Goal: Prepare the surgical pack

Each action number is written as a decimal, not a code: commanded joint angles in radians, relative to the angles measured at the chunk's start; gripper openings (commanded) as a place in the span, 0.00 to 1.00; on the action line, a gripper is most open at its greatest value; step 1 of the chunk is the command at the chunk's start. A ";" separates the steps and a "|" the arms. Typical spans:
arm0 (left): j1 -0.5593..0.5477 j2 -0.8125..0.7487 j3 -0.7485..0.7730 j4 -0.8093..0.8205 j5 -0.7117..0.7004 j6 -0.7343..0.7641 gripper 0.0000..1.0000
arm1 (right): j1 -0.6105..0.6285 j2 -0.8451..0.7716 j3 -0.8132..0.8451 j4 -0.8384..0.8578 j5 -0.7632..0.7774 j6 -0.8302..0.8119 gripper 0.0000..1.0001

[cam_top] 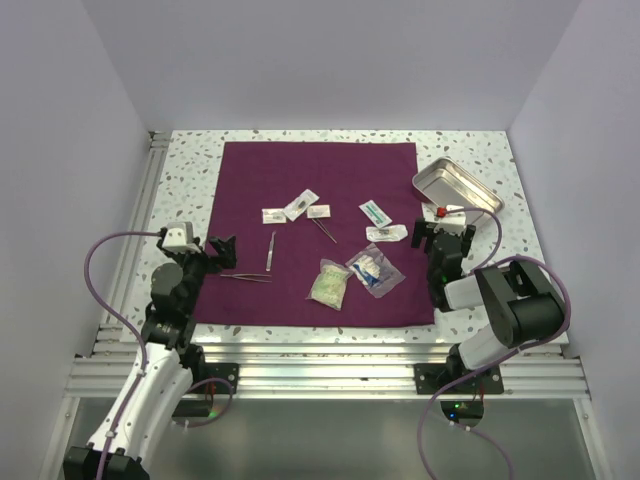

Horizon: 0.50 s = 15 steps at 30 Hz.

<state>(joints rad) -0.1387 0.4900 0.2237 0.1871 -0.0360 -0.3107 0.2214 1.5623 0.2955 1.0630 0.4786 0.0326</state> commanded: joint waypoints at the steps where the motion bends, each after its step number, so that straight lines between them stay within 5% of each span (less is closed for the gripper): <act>1: -0.002 -0.016 0.014 0.046 -0.001 0.001 1.00 | -0.002 -0.007 0.016 0.057 0.011 -0.010 0.99; 7: -0.002 -0.025 0.055 -0.029 -0.139 -0.050 1.00 | -0.004 -0.005 0.016 0.057 0.011 -0.010 0.99; 15: -0.002 -0.050 0.066 -0.034 -0.028 -0.019 1.00 | 0.018 -0.039 -0.031 0.135 0.049 -0.026 0.99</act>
<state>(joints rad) -0.1387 0.4591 0.2413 0.1562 -0.0998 -0.3374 0.2234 1.5616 0.2905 1.0756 0.4984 0.0345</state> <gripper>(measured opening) 0.997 0.985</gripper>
